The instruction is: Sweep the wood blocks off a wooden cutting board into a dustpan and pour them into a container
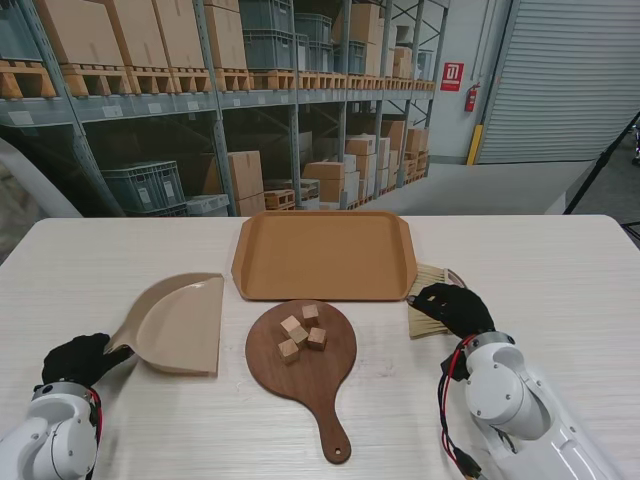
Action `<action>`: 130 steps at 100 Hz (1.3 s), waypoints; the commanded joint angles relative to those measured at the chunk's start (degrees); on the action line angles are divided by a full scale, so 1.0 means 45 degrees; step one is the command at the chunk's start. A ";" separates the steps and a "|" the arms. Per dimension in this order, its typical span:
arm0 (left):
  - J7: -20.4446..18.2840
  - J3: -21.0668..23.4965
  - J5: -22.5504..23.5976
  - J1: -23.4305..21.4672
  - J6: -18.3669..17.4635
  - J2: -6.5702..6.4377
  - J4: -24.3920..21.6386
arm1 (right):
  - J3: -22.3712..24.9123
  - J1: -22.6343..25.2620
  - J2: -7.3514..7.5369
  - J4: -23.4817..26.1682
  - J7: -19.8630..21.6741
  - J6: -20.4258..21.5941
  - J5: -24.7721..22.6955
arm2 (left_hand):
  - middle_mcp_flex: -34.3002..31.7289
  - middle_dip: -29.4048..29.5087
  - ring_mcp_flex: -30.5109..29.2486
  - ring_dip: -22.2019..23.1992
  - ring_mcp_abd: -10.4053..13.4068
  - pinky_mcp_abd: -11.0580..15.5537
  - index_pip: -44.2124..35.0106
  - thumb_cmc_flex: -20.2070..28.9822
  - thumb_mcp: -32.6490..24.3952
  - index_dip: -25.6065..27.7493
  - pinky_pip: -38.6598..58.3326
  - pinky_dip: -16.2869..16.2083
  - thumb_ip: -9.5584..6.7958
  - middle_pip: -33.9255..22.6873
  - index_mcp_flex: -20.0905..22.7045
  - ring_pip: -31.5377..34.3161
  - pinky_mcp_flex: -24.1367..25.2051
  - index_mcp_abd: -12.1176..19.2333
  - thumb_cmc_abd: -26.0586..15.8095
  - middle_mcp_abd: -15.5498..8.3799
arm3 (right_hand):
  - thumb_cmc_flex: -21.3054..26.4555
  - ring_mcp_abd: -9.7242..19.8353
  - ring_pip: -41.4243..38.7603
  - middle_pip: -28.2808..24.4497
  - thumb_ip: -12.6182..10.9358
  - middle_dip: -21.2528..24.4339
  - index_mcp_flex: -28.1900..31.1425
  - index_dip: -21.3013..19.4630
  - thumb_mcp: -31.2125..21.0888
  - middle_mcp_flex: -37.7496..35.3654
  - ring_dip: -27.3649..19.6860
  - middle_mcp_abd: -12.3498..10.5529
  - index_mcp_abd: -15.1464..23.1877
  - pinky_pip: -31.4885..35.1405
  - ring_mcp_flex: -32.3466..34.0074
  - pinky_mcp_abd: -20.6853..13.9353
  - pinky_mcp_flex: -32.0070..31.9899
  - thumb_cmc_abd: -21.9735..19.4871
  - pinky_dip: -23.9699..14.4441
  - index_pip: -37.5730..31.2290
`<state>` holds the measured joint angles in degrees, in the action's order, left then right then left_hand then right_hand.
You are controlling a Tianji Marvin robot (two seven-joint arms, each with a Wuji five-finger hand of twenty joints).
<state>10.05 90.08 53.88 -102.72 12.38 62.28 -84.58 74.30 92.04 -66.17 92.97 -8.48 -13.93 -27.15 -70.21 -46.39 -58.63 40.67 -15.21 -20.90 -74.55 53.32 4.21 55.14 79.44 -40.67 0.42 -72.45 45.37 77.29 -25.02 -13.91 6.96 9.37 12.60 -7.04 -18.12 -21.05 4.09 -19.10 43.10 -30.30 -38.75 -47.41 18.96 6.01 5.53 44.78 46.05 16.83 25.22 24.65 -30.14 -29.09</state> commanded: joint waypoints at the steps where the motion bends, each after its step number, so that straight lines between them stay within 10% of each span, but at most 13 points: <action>1: 0.0093 0.0054 0.0027 -0.0234 -0.0094 0.0128 -0.0233 | -0.0040 0.0112 -0.0044 0.0008 0.0135 -0.0047 0.0028 | -0.1436 -0.0547 -0.1210 0.0229 0.0815 -0.0266 -0.1050 0.1748 -0.0892 0.0390 0.0598 -0.0422 -0.0062 -0.1670 0.1469 0.0446 0.0076 -0.0293 -0.2202 -0.0764 | 0.0169 -0.0061 -0.0376 -0.0288 -0.0323 -0.0141 0.0115 0.0056 0.0021 -0.0410 0.0219 0.0110 -0.0055 0.0337 0.0354 0.0507 0.0051 -0.0287 -0.0354 -0.0174; 63: 0.1323 0.0680 0.0103 -0.2568 -0.0299 0.0436 -0.2248 | -0.0044 0.0126 -0.0076 -0.0077 -0.0003 0.0081 0.0096 | -0.1475 -0.0600 -0.1258 0.0248 0.0812 -0.0415 -0.1162 0.2082 -0.0875 0.0688 0.0583 -0.0440 -0.0109 -0.1929 0.1447 0.0660 0.0068 -0.0531 -0.2234 -0.0729 | 0.0174 -0.0094 -0.0392 -0.0287 -0.0309 -0.0139 0.0135 0.0058 -0.0065 -0.0411 0.0219 0.0135 -0.0053 0.0423 0.0365 0.0495 0.0050 -0.0298 -0.0338 -0.0176; 130: 0.1863 0.0087 -0.0105 -0.3106 -0.0211 0.0520 -0.2285 | 0.0165 0.0304 -0.0112 -0.0030 -0.0275 0.0219 0.0013 | -0.1435 -0.0591 -0.1172 0.0228 0.0883 -0.0281 -0.1151 0.2003 -0.0842 0.0774 0.0527 -0.0420 -0.0113 -0.1935 0.1393 0.0634 0.0165 -0.0499 -0.2252 -0.0773 | 0.0157 -0.0099 -0.0389 -0.0280 -0.0307 -0.0137 0.0111 0.0067 -0.0057 -0.0412 0.0217 0.0141 -0.0061 0.0451 0.0354 0.0494 0.0028 -0.0318 -0.0304 -0.0157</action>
<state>19.38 90.57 53.50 -116.13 11.31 64.28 -94.55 75.06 92.78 -66.48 92.68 -10.34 -13.06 -26.94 -70.35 -46.57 -58.65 41.16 -15.21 -21.36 -74.85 54.25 4.73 56.74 79.55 -40.69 0.41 -73.92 45.38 78.24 -25.11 -14.24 7.21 9.40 12.60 -7.09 -18.68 -21.08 4.09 -19.10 43.10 -30.30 -38.75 -47.41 18.97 6.18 5.30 44.85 46.05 16.85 25.32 24.64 -30.14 -29.09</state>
